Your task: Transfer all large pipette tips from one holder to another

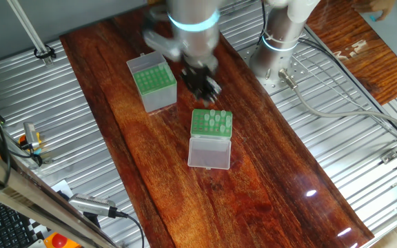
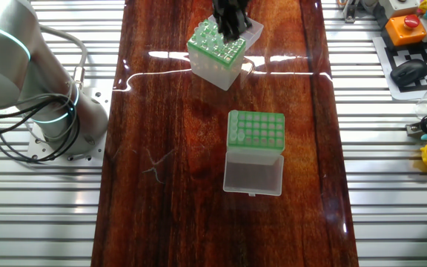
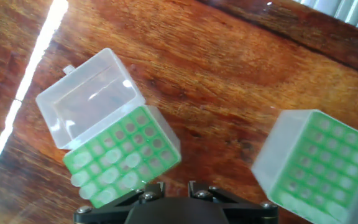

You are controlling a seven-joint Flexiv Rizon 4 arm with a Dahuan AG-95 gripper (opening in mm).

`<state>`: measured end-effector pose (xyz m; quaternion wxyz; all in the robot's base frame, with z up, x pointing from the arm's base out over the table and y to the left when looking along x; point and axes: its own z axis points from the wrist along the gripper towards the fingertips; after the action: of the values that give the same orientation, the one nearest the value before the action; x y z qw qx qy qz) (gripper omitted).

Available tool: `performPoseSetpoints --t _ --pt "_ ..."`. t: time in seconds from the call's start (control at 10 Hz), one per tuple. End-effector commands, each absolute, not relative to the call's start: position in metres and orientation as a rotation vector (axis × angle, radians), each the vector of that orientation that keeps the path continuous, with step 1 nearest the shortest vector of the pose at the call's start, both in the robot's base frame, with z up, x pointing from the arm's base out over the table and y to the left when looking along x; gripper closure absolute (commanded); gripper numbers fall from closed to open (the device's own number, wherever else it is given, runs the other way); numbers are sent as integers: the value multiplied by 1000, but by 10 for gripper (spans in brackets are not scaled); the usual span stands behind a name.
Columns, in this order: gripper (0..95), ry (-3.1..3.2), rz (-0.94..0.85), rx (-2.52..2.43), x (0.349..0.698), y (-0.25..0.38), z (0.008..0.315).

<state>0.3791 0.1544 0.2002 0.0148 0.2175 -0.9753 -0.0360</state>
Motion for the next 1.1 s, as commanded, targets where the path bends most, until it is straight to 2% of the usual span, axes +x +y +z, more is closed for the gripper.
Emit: performPoseSetpoints --t 0.1,0.4,0.7,1.1 --pt "760 -3043 -80 638 378 160 198" --pt "760 -3023 -95 683 379 161 196" --pt "760 -3015 -96 721 383 158 170" --pt "760 -3018 -97 731 377 154 160"
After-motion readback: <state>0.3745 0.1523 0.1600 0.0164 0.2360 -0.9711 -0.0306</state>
